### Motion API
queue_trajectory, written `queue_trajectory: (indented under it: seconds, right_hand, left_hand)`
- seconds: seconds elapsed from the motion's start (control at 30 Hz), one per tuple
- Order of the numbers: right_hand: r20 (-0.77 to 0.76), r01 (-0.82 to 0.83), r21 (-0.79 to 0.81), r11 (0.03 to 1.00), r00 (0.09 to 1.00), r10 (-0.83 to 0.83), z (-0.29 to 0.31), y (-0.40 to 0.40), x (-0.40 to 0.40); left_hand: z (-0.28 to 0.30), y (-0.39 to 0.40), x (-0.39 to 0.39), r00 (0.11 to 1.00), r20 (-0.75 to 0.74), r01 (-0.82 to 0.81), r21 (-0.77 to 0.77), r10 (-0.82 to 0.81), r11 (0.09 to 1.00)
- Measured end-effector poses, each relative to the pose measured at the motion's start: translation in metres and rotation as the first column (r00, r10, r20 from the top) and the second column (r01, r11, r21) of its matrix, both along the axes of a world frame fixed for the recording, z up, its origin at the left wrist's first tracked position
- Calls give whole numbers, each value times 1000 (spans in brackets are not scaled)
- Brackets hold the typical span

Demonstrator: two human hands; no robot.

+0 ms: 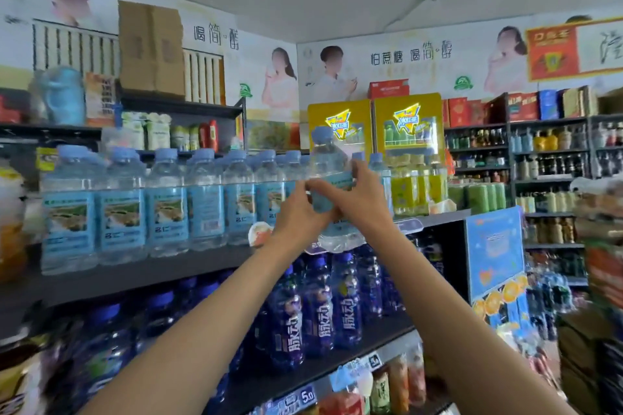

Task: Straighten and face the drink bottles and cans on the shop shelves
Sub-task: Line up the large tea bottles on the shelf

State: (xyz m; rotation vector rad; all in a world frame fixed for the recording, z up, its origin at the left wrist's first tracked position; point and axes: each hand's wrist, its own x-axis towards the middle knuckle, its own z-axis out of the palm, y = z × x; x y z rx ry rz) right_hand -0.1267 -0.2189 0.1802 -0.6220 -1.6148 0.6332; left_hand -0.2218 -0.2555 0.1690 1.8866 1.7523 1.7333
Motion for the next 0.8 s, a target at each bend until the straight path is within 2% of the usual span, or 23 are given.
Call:
queue_trajectory:
  seconds: [0.1,0.17,0.27,0.3,0.47,0.53,0.57,0.67,0.73,0.8]
  right_hand:
    - [102,-124,-104,987,986,134,-8,67,43]
    - [95,-136,-156,978,984,152,-12,107,66]
    - [-4,-181,-277,944,982,187,-25,161,94]
    - [-33,-174,-307,936,985,172,-31,177,102]
    - [-126,-58,-277,959,992,23,-39,241,157]
    - [-158,-76,-250,965,987,37,-30,261,173]
    - [-166,-97,-219,971,984,61,-23,270,178]
    - [-141,-134,-165,977,984,111,-3,293,173]
    - [-80,-101,-125,987,993,91,3,304,160]
    - [-62,-88,-106,990,995,82,3,314,144]
  left_hand:
    - [1,62,36,999,5,-48,-34,48,998]
    - [8,96,56,995,-87,-54,-140,42,989]
    - [21,128,83,958,-285,-86,-361,-22,929]
    - [23,137,88,938,-347,-129,-374,-10,918]
    - [14,186,110,849,-453,-342,-82,271,936]
    - [2,203,120,779,-541,-385,-14,317,923]
    - [-3,211,124,714,-614,-416,15,337,909]
    - [-13,232,128,422,-836,-556,68,352,828]
    - [-16,241,131,351,-881,-633,25,316,774]
    - [-17,250,129,328,-897,-692,-14,297,721]
